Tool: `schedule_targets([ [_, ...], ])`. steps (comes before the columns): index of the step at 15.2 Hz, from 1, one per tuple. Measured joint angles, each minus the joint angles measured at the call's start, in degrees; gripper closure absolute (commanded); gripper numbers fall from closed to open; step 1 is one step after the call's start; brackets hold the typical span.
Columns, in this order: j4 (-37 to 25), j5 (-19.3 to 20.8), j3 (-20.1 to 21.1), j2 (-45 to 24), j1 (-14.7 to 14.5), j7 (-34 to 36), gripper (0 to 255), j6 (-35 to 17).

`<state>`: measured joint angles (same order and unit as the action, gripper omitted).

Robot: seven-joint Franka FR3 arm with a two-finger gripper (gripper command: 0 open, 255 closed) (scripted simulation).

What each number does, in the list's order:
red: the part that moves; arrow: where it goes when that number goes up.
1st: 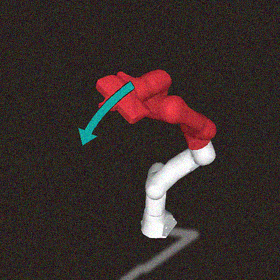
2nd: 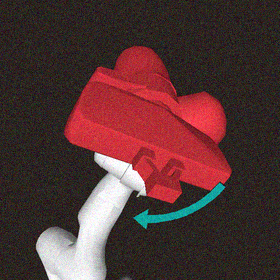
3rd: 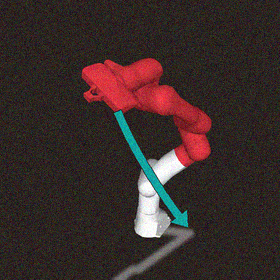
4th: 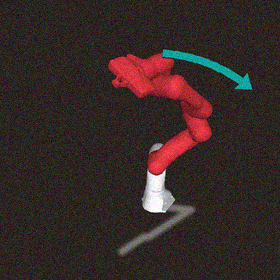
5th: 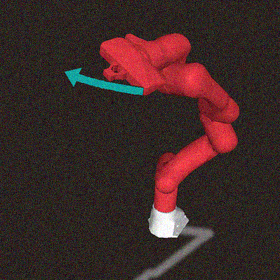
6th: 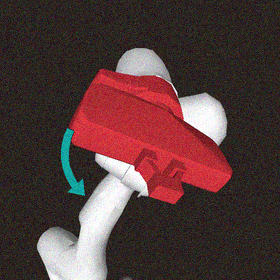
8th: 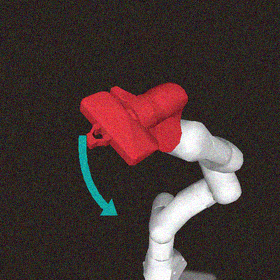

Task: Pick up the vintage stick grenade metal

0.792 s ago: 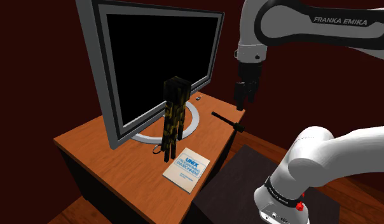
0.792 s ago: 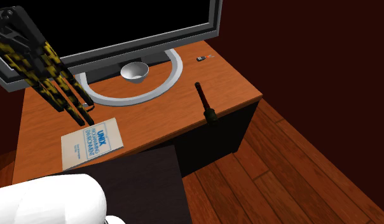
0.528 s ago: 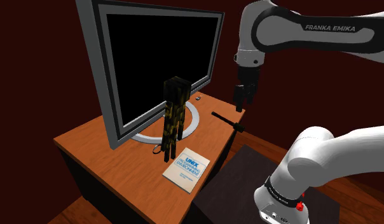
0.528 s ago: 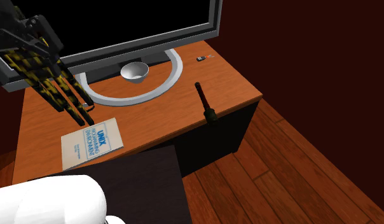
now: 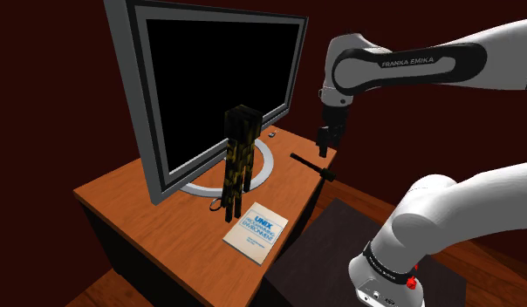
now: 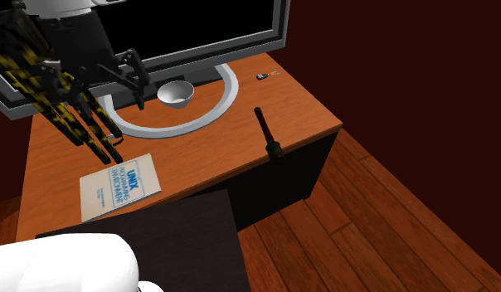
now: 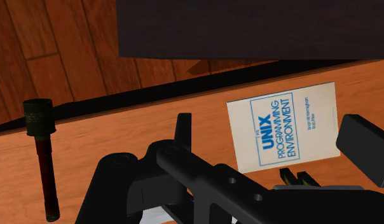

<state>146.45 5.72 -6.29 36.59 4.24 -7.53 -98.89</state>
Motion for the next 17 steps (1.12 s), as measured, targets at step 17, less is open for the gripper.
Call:
schedule_targets([
  [17,-4.76,2.40,-13.79,-29.97,5.21,-15.77,0,-29.97],
])
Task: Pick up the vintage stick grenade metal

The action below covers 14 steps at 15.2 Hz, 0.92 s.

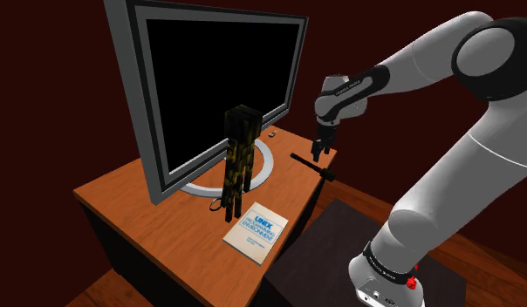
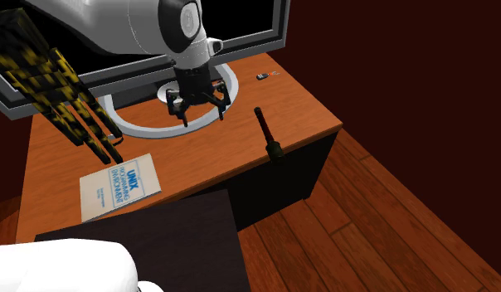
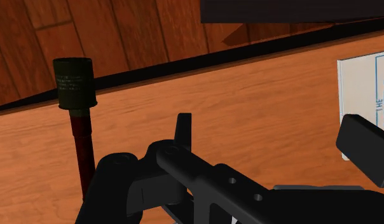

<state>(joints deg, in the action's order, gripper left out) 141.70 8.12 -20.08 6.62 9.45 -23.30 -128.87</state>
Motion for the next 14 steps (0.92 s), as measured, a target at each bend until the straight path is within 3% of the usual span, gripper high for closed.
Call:
schedule_targets([
  [7,-9.37,-8.17,-1.82,-17.25,2.63,-9.78,0,-8.79],
  [14,-21.99,-16.03,0.49,-32.36,8.51,-17.98,0,-11.94],
])
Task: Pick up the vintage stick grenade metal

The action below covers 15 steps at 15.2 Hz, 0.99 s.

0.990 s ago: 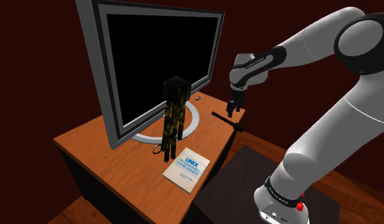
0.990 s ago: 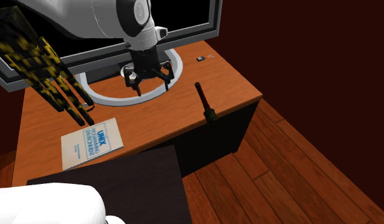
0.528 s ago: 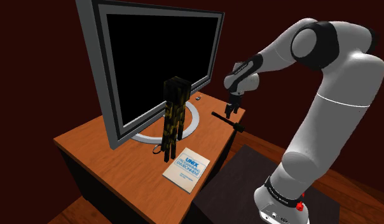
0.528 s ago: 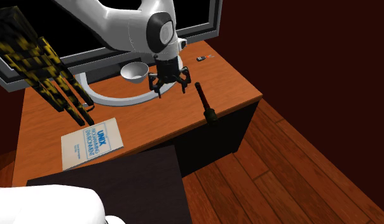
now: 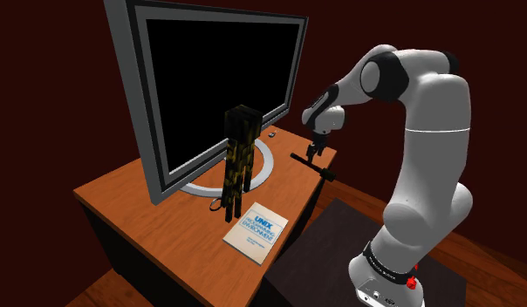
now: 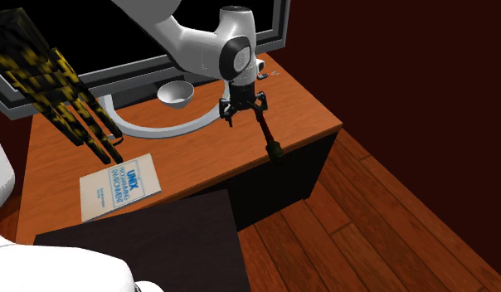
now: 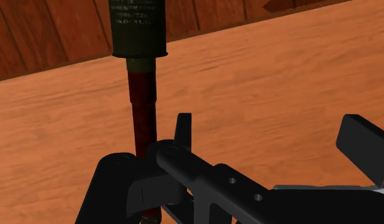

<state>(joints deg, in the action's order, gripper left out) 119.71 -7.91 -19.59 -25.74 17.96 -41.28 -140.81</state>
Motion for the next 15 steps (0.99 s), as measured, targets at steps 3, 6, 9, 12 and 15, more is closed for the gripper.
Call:
schedule_targets([
  [3,-7.00,-2.55,1.57,-6.85,3.10,-2.57,0,-0.32],
  [6,-13.87,-4.11,2.73,-12.71,6.11,-4.62,0,0.21],
  [9,-22.21,-5.42,4.00,-19.67,9.08,-6.03,0,0.96],
  [12,-26.27,-5.99,4.69,-23.38,10.51,-6.64,0,1.03],
  [15,-27.45,-6.36,5.18,-25.54,10.85,-6.69,0,-0.01],
])
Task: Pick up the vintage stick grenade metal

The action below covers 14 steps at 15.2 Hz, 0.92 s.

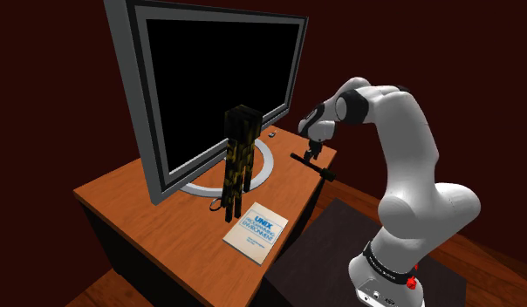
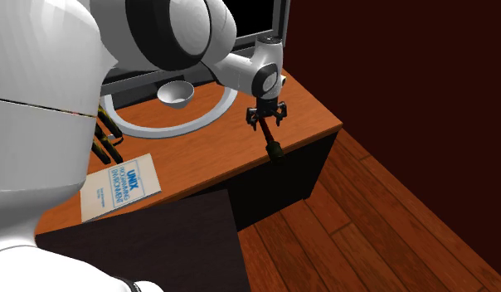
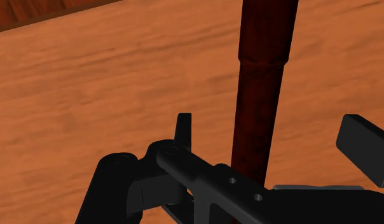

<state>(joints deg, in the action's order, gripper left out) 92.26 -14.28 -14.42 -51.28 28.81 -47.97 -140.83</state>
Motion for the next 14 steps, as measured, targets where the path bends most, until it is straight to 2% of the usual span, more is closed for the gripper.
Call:
schedule_targets([
  [3,-1.20,-0.28,0.39,-1.97,0.35,-0.06,0,-0.81],
  [4,-1.27,-0.31,0.44,-2.19,0.38,-0.07,255,-0.95],
  [14,-1.40,-0.36,0.48,-2.42,0.42,-0.07,255,-1.13],
])
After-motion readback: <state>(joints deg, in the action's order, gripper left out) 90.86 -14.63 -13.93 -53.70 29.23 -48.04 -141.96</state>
